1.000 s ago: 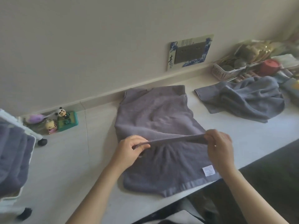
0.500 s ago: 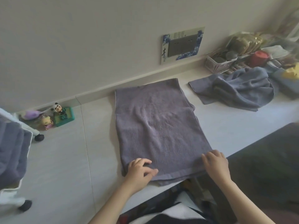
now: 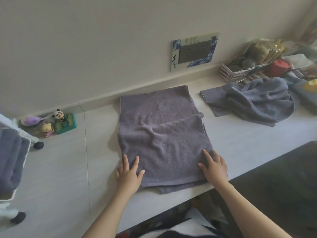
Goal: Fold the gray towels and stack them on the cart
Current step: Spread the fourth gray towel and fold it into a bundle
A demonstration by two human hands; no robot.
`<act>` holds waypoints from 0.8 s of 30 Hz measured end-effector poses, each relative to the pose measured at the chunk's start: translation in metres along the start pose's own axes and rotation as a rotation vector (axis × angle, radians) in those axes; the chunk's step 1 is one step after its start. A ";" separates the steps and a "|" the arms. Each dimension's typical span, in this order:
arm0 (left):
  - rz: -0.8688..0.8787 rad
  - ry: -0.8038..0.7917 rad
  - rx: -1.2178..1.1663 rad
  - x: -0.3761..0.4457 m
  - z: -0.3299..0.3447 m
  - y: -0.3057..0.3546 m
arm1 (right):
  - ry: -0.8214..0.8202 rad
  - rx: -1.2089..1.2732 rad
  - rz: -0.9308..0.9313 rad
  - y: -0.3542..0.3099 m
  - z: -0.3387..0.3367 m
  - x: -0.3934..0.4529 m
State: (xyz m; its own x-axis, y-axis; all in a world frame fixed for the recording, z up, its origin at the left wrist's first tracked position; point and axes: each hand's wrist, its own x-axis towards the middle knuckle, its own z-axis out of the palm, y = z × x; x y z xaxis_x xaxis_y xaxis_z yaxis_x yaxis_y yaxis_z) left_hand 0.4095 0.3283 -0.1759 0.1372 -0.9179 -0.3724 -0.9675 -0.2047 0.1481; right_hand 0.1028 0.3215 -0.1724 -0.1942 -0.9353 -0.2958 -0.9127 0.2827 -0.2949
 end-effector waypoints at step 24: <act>-0.322 0.327 -0.797 0.015 -0.059 -0.023 | -0.053 0.331 0.152 -0.027 -0.014 0.021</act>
State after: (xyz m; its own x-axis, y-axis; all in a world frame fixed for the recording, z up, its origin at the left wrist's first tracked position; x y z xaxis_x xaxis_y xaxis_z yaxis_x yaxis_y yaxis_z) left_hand 0.4461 0.2991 -0.1312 0.5453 -0.8015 -0.2455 -0.4566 -0.5296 0.7149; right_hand 0.1180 0.2914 -0.1581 -0.2921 -0.8674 -0.4028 -0.7075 0.4794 -0.5193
